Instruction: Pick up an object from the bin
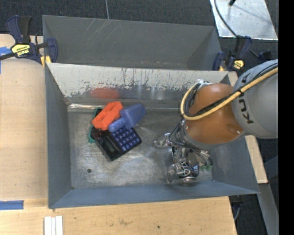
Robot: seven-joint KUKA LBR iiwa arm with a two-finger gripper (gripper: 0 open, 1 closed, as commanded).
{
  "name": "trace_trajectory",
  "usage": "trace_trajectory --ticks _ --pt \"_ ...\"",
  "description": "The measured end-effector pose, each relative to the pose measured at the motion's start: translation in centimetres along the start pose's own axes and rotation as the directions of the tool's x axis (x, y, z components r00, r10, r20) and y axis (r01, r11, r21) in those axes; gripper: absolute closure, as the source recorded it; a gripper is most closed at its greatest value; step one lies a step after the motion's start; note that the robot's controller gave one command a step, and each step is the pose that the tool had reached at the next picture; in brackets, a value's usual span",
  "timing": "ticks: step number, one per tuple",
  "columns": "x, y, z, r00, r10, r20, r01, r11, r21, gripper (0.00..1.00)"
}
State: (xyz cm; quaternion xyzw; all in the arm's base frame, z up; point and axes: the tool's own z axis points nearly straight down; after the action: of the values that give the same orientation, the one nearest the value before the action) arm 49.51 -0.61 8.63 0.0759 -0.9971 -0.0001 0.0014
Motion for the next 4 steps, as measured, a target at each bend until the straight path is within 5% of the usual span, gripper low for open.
trace_trajectory --ticks 1,2,3,4 --pt "-2.0 -4.4 1.0 0.943 -0.334 0.006 0.334 0.943 0.002 0.0" --pt "-0.2 -7.0 1.1 0.946 -0.322 0.022 0.322 0.947 0.01 1.0" --pt "-0.2 -7.0 1.1 0.946 -0.322 0.022 0.322 0.947 0.01 1.0" --pt "-2.8 -7.0 -1.6 0.923 -0.385 0.001 0.385 0.923 0.0 1.0"
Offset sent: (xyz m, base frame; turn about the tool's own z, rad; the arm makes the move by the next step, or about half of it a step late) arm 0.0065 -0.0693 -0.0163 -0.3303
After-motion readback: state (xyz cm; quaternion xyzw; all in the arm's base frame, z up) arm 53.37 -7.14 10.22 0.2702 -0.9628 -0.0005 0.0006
